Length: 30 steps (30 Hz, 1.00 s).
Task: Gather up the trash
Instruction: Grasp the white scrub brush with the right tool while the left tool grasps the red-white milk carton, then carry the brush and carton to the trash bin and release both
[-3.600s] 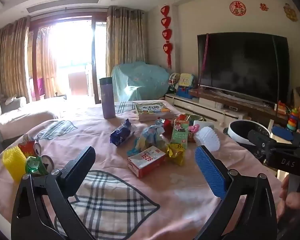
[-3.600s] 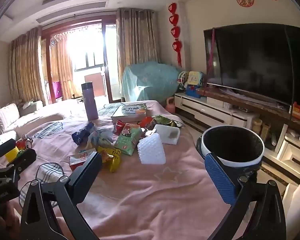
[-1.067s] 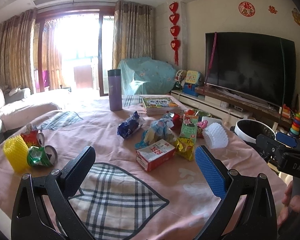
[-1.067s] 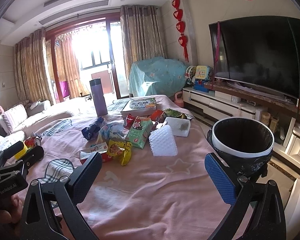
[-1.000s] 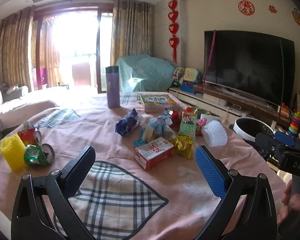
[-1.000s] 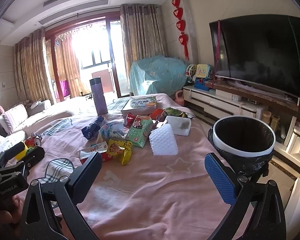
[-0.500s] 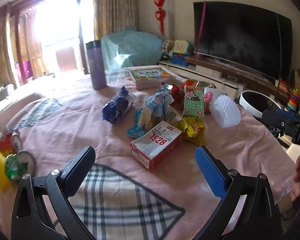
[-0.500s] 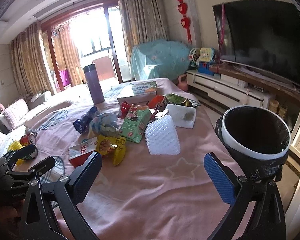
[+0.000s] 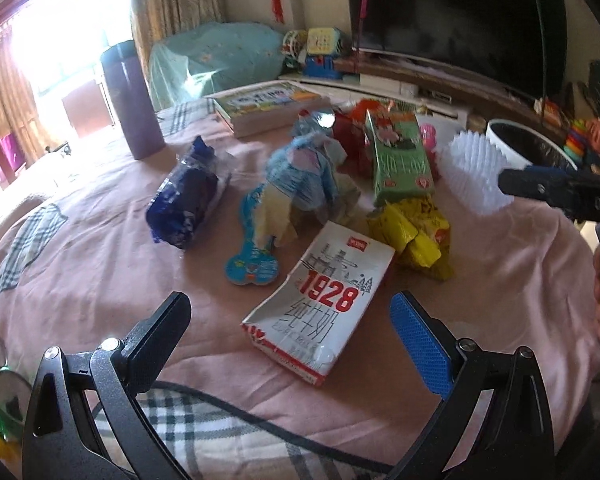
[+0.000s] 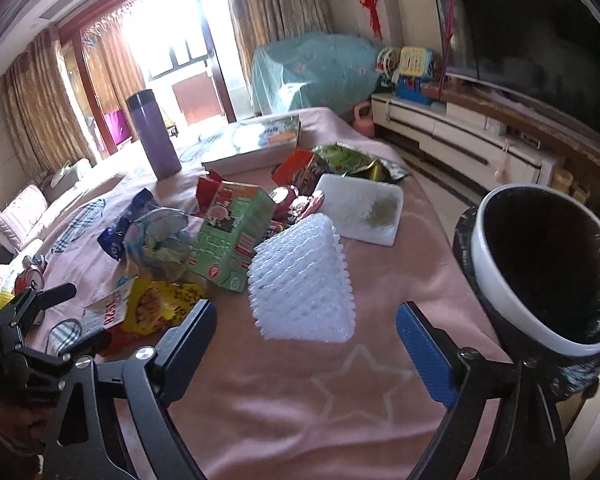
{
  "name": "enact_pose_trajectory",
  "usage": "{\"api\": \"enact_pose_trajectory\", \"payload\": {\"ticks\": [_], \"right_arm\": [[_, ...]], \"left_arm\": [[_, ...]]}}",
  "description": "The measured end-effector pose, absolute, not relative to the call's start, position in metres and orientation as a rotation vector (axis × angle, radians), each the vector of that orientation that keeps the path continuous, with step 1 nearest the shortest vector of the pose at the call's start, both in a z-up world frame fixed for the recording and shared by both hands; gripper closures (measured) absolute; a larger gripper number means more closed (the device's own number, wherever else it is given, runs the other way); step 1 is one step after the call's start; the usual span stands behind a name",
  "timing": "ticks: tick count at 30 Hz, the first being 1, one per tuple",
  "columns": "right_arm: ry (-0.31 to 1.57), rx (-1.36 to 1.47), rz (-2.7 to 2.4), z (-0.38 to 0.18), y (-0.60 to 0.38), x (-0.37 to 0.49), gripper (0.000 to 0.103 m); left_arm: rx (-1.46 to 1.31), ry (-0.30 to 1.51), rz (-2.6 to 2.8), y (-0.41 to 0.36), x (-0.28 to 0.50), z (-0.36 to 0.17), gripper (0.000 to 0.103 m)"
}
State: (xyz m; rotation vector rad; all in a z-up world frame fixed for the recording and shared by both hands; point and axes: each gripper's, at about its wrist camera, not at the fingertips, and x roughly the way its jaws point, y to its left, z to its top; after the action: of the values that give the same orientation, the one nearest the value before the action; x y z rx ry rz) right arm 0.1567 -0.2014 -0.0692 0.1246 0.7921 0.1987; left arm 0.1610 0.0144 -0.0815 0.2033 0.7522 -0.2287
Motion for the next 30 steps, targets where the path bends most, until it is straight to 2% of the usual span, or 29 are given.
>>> {"api": "enact_pose_trajectory", "payload": {"ticks": [2, 3, 4, 5, 6, 8, 9, 10, 15, 24, 30], "right_arm": [[0.806, 0.114, 0.202, -0.074, -0.2, 0.163, 0.017], [0.814, 0.112, 0.205, -0.077, -0.2, 0.166, 0.023], [0.826, 0.115, 0.21, -0.08, -0.201, 0.168, 0.036], [0.836, 0.117, 0.213, -0.082, -0.201, 0.171, 0.044], [0.846, 0.118, 0.216, -0.083, -0.201, 0.173, 0.055], [0.842, 0.121, 0.223, -0.084, -0.202, 0.171, 0.064], [0.834, 0.119, 0.23, -0.082, -0.202, 0.169, 0.081], [0.827, 0.118, 0.239, -0.08, -0.203, 0.165, 0.084], [0.796, 0.155, 0.269, -0.07, -0.214, 0.151, 0.089], [0.732, 0.197, 0.253, -0.047, -0.243, 0.126, 0.089], [0.709, 0.237, 0.195, -0.038, -0.28, 0.116, 0.089]], "left_arm": [[0.21, 0.762, -0.237, 0.012, 0.162, -0.084, 0.002], [0.208, 0.76, -0.244, 0.012, 0.162, -0.083, 0.008], [0.205, 0.759, -0.254, 0.013, 0.161, -0.083, 0.015], [0.202, 0.767, -0.272, 0.013, 0.161, -0.083, 0.034], [0.2, 0.781, -0.287, 0.012, 0.161, -0.085, 0.039], [0.213, 0.772, -0.285, 0.01, 0.159, -0.085, 0.04], [0.217, 0.762, -0.285, 0.009, 0.156, -0.083, 0.04], [0.212, 0.754, -0.284, 0.009, 0.153, -0.081, 0.041], [0.142, 0.692, -0.281, 0.006, 0.13, -0.06, 0.044], [0.063, 0.614, -0.363, -0.033, 0.114, -0.024, 0.048], [0.09, 0.586, -0.446, -0.08, 0.118, -0.018, 0.049]]}}
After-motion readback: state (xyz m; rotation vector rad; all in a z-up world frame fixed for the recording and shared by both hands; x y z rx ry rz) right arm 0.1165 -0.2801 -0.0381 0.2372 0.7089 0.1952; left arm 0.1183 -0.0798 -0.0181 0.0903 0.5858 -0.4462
